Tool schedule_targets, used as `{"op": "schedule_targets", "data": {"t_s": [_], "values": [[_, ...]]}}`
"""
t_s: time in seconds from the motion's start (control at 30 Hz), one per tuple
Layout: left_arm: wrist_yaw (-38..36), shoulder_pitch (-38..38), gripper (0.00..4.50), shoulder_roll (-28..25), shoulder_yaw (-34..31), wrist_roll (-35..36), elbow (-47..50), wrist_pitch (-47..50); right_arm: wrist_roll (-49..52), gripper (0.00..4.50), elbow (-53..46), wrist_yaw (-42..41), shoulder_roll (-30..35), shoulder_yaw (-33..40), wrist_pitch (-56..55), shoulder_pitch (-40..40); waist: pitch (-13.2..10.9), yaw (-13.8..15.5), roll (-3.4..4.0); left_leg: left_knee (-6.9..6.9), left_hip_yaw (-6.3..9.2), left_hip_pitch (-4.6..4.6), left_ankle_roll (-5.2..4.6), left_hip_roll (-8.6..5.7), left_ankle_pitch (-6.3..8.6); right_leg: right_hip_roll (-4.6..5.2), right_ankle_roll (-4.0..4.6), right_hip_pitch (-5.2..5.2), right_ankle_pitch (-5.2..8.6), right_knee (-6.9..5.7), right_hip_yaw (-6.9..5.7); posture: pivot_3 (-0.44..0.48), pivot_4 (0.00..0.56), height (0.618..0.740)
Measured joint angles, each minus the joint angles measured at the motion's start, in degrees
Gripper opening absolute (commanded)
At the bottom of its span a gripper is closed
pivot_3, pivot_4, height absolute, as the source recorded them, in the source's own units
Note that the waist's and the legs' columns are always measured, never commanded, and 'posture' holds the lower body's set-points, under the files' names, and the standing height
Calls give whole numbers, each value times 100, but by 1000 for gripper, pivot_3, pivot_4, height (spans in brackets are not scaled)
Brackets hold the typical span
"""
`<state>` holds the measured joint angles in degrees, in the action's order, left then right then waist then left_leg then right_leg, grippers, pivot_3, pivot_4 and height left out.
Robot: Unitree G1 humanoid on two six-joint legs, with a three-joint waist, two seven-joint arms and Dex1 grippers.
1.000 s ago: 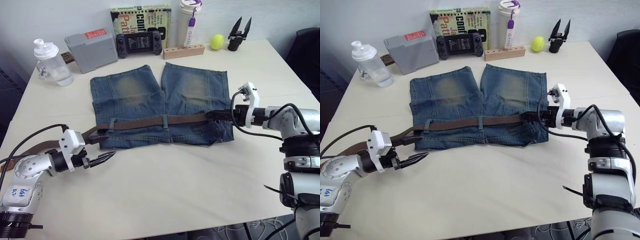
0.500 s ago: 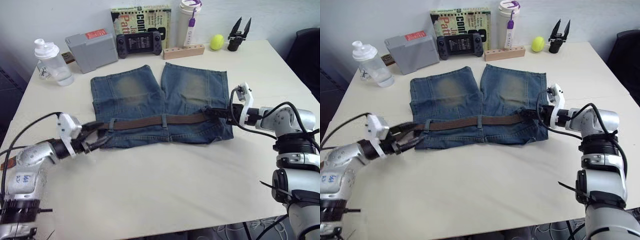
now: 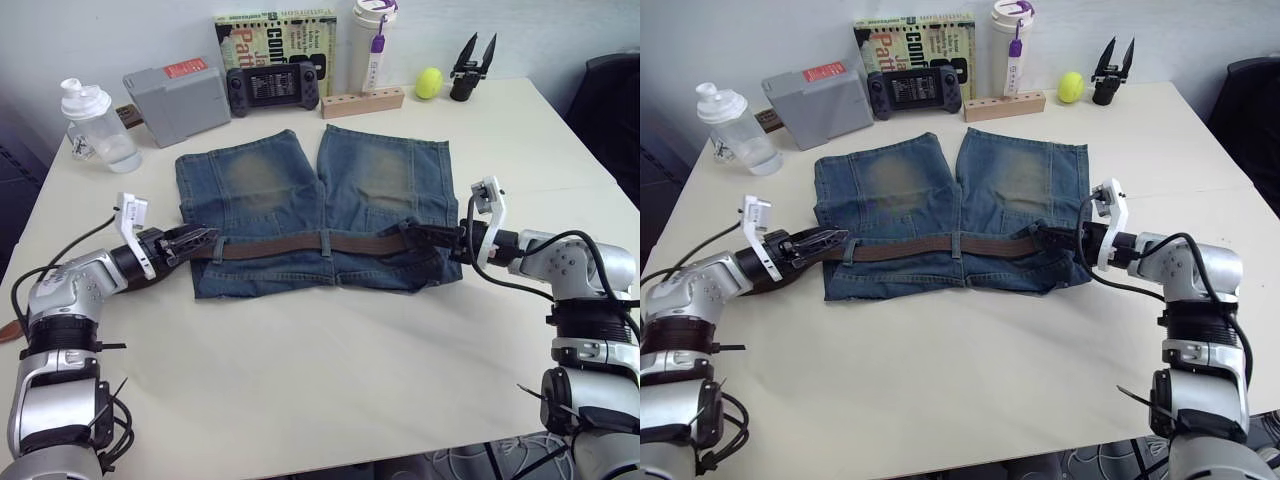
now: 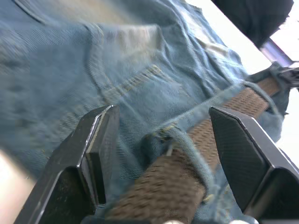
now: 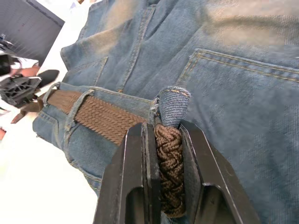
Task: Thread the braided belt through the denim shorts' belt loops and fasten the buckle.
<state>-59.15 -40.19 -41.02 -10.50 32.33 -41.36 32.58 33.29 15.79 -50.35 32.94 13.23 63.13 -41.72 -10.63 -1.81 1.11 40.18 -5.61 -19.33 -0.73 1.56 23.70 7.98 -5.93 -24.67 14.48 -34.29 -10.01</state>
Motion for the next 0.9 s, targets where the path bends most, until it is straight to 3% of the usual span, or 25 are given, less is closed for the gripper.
{"op": "schedule_targets", "data": {"t_s": [0.43, 0.53, 0.73, 0.9], "values": [[-548, 101, 3389, 217, 351, -613, 124, -253, 334, 285, -460, 490, -65, 199, 186, 271, 1, 5, -1, 6, 0, 2, 0, 0, 0, 2, 0, 1, 0, -5, 4, 0, 150, 722], [-525, 99, 2644, 249, 271, -612, 117, -227, 377, 285, -468, 516, -81, 199, 185, 280, 1, 7, -1, 7, 0, 2, 0, -1, 0, 3, 0, 1, 0, -7, 4, 0, 150, 722], [-511, 51, 128, 265, 187, -614, 10, -253, 396, 285, -468, 529, -80, 199, 160, 297, 1, 6, -1, 7, 0, 2, 0, -1, 0, 3, 0, 0, 0, -8, 4, 0, 150, 722], [-542, 50, 0, 269, 208, -752, 5, -396, 396, 285, -468, 512, -77, 198, 81, 339, 1, 7, -2, 8, 0, 2, 0, -1, 0, 3, 0, 0, 0, -9, 3, 0, 150, 722]]}}
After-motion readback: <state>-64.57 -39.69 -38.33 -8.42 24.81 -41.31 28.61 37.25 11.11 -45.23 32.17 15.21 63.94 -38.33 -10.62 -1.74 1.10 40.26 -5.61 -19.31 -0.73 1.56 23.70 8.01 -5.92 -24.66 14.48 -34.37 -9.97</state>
